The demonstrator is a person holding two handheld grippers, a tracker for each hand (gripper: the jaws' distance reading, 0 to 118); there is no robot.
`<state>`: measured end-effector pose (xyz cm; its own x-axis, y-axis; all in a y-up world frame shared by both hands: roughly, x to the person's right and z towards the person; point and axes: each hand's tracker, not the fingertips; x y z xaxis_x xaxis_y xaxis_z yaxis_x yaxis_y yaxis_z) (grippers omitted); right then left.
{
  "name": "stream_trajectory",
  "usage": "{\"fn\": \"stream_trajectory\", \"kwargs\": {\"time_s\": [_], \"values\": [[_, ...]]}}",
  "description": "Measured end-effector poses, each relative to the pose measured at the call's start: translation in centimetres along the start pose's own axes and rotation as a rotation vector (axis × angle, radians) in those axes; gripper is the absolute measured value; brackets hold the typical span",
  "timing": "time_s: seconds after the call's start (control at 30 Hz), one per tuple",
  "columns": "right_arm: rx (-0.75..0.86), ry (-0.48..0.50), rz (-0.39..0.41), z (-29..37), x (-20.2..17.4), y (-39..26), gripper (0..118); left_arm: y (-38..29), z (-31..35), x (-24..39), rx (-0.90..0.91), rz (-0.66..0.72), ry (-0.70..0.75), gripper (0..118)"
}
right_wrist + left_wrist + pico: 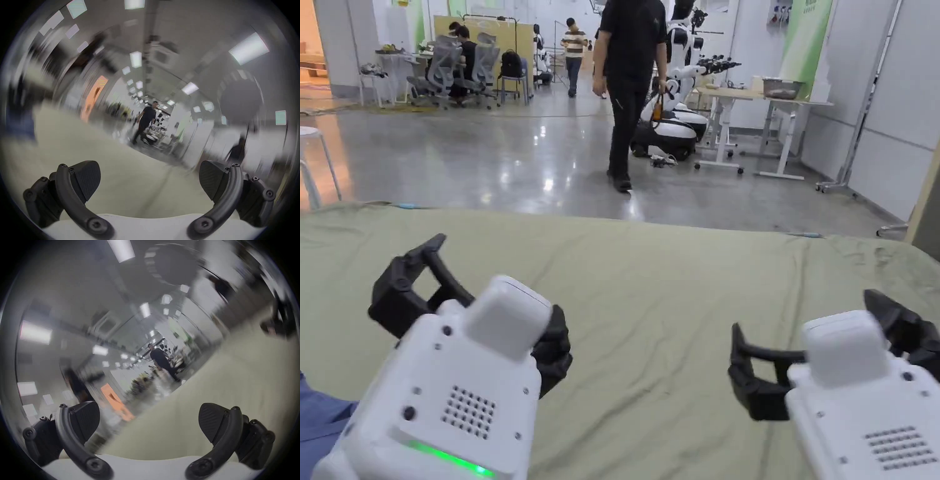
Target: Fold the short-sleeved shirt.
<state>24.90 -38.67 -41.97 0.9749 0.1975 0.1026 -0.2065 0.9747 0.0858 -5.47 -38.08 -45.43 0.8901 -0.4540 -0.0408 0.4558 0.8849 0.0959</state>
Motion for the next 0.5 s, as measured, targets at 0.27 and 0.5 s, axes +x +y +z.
{"fn": "stream_trajectory", "kwargs": {"time_s": [0.27,0.5], "values": [[0.131,0.025,-0.296,1.5,1.3,0.2,118,-1.4,0.4,-1.5,0.013,0.475,0.006,118],[0.086,0.060,-0.250,1.5,1.2,0.4,118,-1.0,0.8,-2.1,0.048,0.463,0.000,118]]}}
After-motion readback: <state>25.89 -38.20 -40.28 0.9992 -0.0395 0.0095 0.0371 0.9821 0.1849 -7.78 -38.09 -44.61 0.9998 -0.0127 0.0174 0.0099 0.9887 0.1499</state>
